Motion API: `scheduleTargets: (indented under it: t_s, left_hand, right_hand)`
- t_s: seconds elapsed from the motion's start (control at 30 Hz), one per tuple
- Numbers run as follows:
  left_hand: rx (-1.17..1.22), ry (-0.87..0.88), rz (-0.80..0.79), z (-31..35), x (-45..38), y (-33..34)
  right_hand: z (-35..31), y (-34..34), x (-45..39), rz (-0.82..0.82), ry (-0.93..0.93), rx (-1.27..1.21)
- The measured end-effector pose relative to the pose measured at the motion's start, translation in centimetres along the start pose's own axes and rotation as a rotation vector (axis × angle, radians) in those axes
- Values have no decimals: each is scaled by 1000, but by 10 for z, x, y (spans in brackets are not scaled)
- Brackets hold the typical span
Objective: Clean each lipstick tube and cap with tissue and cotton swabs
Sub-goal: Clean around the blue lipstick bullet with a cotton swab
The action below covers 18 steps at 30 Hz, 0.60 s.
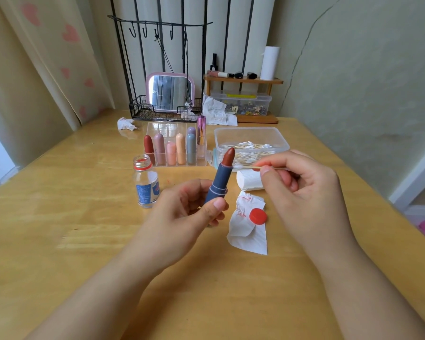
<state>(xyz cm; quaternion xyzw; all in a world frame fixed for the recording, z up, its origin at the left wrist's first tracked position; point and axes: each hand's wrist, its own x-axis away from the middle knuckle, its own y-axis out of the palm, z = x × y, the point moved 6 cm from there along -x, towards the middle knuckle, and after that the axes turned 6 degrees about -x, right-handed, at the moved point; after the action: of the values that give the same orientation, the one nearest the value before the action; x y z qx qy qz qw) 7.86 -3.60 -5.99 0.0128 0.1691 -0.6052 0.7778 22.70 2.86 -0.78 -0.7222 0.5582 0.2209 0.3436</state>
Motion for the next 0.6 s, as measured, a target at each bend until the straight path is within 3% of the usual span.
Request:
scheduleTargets:
  t_s: [0.6]
  left_hand:
    - [48,37,-76,0,1,6]
  right_hand:
    - [2,4,0,-34,144,-169]
